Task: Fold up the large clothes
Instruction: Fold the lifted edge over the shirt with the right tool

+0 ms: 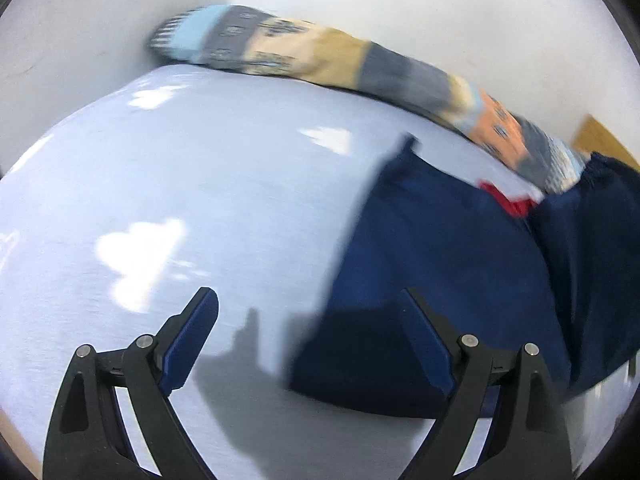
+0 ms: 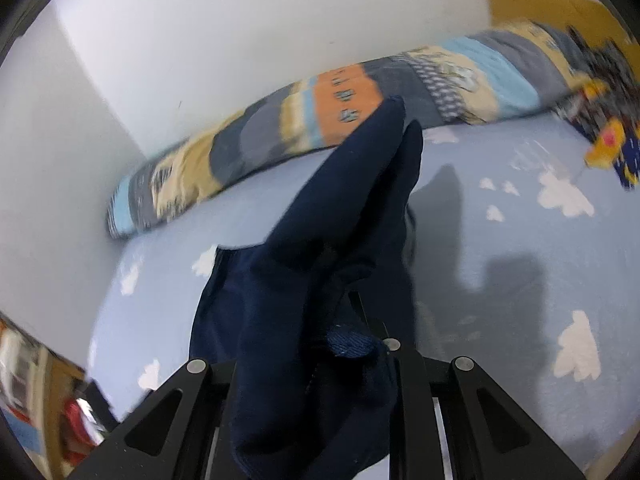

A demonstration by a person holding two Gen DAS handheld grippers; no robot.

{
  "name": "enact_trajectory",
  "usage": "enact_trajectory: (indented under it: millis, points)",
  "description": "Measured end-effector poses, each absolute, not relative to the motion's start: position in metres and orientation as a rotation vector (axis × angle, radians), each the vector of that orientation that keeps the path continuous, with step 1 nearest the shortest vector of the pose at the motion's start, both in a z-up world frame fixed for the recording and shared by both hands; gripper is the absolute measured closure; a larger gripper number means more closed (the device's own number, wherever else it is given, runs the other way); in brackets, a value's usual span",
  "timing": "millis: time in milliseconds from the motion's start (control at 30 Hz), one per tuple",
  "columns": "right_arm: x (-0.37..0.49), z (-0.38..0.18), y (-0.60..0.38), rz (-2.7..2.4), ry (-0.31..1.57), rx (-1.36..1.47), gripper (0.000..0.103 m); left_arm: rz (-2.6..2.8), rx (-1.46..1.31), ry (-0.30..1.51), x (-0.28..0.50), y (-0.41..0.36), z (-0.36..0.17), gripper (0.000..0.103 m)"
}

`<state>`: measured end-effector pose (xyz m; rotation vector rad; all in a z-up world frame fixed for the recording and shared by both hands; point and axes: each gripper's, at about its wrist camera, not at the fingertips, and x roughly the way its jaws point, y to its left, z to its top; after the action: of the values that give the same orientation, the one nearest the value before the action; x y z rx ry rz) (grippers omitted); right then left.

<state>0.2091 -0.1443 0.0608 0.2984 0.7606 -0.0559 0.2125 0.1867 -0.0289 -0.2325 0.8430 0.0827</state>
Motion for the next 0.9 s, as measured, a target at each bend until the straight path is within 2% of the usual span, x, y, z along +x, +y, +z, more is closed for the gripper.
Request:
enact_trajectory:
  millis: [200, 367, 467, 667, 833, 900]
  points:
    - [0.246, 0.032, -0.018, -0.048, 0.792, 0.073, 0.085, 0.227, -0.262, 0.796, 0.199, 0.246, -0.018, 0.012]
    - [0.277, -0.053, 0.064, -0.018, 0.898, -0.086, 0.085, 0.239, -0.286, 0.837, 0.199, 0.264, -0.027, 0.012]
    - [0.276, -0.067, 0.077, -0.033, 0.895, -0.135, 0.085, 0.231, -0.264, 0.862, 0.201, 0.265, -0.031, 0.012]
    - [0.257, -0.037, 0.086, -0.005, 0.806, -0.161, 0.086, 0.228, -0.314, 0.876, 0.200, 0.271, -0.030, 0.012]
    - [0.257, -0.084, 0.112, 0.006, 0.879, -0.236, 0.085, 0.224, -0.334, 0.907, 0.206, 0.270, -0.035, 0.012]
    - [0.258, -0.106, 0.118, 0.009, 0.906, -0.278, 0.079, 0.222, -0.347, 0.911, 0.205, 0.271, -0.036, 0.012]
